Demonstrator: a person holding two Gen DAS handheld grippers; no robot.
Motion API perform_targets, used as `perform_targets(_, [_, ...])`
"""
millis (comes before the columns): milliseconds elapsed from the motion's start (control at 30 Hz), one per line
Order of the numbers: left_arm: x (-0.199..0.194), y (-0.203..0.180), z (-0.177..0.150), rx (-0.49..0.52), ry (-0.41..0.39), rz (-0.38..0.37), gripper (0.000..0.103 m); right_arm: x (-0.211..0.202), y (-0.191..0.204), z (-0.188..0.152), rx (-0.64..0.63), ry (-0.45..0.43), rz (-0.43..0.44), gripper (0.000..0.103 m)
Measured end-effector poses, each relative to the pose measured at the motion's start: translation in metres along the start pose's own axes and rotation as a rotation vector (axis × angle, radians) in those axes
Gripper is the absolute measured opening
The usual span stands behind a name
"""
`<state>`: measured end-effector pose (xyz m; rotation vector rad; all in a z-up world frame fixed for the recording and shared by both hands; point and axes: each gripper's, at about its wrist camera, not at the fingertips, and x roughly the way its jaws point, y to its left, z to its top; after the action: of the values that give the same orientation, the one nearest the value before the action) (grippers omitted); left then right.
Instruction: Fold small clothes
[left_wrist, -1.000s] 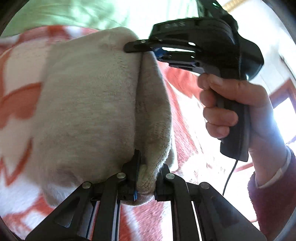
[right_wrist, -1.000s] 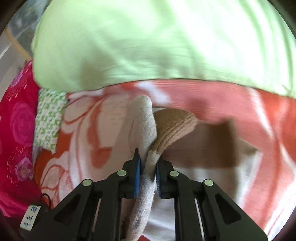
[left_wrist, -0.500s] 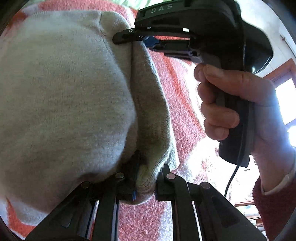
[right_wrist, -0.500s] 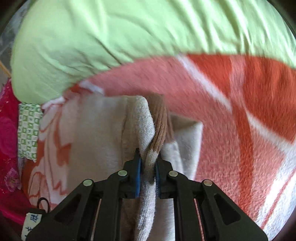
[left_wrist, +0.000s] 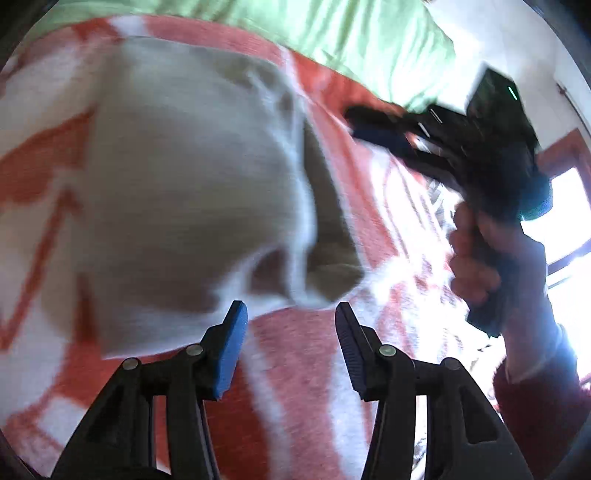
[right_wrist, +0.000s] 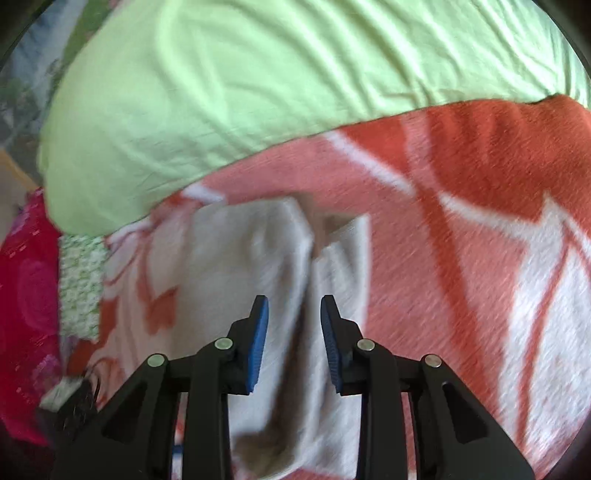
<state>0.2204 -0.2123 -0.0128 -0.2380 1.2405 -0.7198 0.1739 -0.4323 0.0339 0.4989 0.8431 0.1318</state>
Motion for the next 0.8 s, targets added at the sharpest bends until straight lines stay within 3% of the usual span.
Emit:
perform_targets(133, [-0.021, 0.043, -0.003, -0.083, -0.018, 0.08, 0.051, 0.018, 0.008, -0.03, -0.004, 0.059, 0.023, 0.041])
perform_targets(300, [-0.027, 0.085, -0.001, -0.147, -0.037, 0.166, 0.055, 0.039, -0.013, -0.055, 0.112, 0.096, 0.059, 0.041])
perform_targets(433, [-0.008, 0.09, 0.001, -0.172, -0.01, 0.168, 0.058, 0.053, -0.016, -0.061, 0.141, 0.108, 0.088, 0.04])
perform_targets(467, [-0.005, 0.091, 0.001, -0.169, -0.005, 0.172, 0.058, 0.053, -0.017, -0.061, 0.155, 0.111, 0.104, 0.039])
perform_targets(500, [-0.001, 0.09, 0.003, -0.164, -0.002, 0.182, 0.058, 0.051, -0.017, -0.061, 0.166, 0.116, 0.132, 0.018])
perform_targets(533, [0.005, 0.086, 0.007, -0.155, 0.002, 0.194, 0.058, 0.047, -0.016, -0.061, 0.171, 0.116, 0.142, 0.012])
perform_targets(700, [-0.013, 0.073, 0.011, -0.098, -0.009, 0.17, 0.065, -0.016, -0.014, -0.041, 0.146, -0.027, 0.106, 0.002])
perform_targets(800, [-0.01, 0.073, 0.011, -0.092, 0.005, 0.177, 0.067, -0.019, -0.023, -0.041, 0.123, -0.004, 0.047, 0.002])
